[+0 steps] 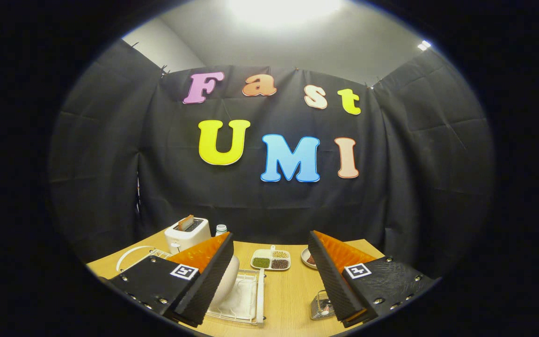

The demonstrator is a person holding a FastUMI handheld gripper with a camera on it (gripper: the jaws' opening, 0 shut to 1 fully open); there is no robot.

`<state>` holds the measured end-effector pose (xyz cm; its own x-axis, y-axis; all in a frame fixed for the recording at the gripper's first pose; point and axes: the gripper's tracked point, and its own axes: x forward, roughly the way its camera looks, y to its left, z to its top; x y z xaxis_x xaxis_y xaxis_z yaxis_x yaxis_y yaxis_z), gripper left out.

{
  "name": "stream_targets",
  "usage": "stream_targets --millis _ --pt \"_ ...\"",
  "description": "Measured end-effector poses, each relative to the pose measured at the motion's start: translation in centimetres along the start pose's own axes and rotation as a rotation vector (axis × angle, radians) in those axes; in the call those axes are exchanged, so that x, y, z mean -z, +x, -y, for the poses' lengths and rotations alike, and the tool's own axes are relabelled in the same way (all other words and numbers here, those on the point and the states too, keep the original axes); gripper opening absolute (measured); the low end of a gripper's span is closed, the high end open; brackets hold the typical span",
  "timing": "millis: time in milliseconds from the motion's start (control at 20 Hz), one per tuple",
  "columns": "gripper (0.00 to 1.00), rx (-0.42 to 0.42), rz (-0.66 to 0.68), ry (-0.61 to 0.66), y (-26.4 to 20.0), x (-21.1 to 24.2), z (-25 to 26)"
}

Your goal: Take the plate from the dish rack, then take the spoon from the basket and place it into the plate.

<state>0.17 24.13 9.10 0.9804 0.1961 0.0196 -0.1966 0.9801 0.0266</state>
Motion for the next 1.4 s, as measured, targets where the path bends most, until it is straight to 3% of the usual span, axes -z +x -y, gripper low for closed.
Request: stream_targets --millis 550,600,850,1050,1150,1250,1300,1400 --pt "0.98 0.096 -0.158 -0.057 3.7 5.1 -7.3" --pt "0.94 0.101 -0.176 -0.063 3.9 5.5 -7.9" --pt "0.91 0.188 -0.298 -0.107 6.0 9.9 -7.9" --pt "0.72 0.21 -0.378 -0.12 7.6 12.8 -8.0" --pt "0.7 0.239 -0.416 -0.138 8.2 13.9 -7.7" --pt "0.52 0.264 -0.457 -0.167 8.3 14.6 -7.6" --pt "0.35 0.283 -0.474 -0.189 8.3 14.7 -7.3" --pt "0.19 0.306 -0.5 -0.218 8.3 14.5 -7.3"
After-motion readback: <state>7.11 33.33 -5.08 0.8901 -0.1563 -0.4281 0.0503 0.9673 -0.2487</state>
